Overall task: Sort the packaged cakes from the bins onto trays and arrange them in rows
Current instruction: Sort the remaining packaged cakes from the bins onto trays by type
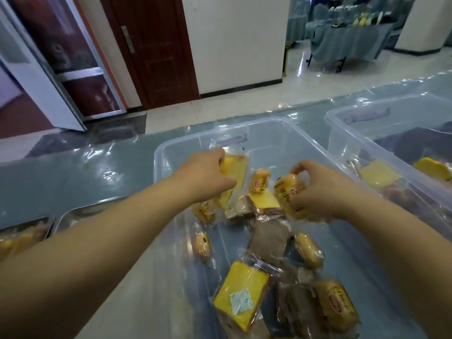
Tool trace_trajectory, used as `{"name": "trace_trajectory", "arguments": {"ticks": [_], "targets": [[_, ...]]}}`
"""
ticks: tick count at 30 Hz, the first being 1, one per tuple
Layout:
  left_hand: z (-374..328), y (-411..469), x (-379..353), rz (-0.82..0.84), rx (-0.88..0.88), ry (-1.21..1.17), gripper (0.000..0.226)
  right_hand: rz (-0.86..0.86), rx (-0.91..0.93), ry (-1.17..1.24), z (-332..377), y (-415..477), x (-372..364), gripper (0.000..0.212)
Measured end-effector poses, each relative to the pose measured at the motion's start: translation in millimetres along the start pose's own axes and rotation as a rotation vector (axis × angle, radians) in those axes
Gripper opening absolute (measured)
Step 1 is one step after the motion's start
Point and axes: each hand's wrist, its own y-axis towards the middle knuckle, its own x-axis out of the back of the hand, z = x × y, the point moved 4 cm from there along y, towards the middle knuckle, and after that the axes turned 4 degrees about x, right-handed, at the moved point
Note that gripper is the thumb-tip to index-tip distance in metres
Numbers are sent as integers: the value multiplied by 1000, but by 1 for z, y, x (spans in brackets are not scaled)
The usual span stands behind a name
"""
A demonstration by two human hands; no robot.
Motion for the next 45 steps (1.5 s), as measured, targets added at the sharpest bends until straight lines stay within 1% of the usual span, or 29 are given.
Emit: {"name": "trace_trajectory", "arguments": {"ticks": [4,6,9,12,15,18,20,22,24,27,32,34,37,40,45], "targets": [[15,-44,53,-246,-61,-238,20,-173,167,88,33,-21,13,51],[29,-68,72,-358,-50,-373,17,-227,275,140,56,-37,15,54],[59,-101,88,-492,-2,-539,21,-284,404,279,94,-62,9,56],[98,-138,95,-572,54,-670,17,-274,489,384,129,-83,-9,54],[142,-181,91,-642,128,-736,15,-224,565,385,164,-104,-40,47],[191,-225,80,-679,219,-804,19,-146,633,361,200,-124,-82,43],[230,-252,69,-683,293,-834,20,-81,633,325,223,-136,-116,45],[268,-277,60,-668,364,-853,16,-22,608,316,241,-142,-153,45],[305,-300,50,-627,420,-877,15,-5,566,282,256,-146,-192,44],[358,-333,37,-561,500,-896,18,21,494,211,271,-147,-254,49],[425,-375,16,-499,622,-858,16,145,382,164,281,-144,-342,57],[443,-387,12,-509,660,-863,16,181,360,170,285,-142,-367,57],[463,-397,10,-542,706,-880,24,214,342,173,293,-134,-394,55],[486,-399,14,-595,740,-878,29,232,368,171,307,-118,-414,54],[531,-399,35,-702,817,-794,36,248,419,159,345,-89,-439,52]]}}
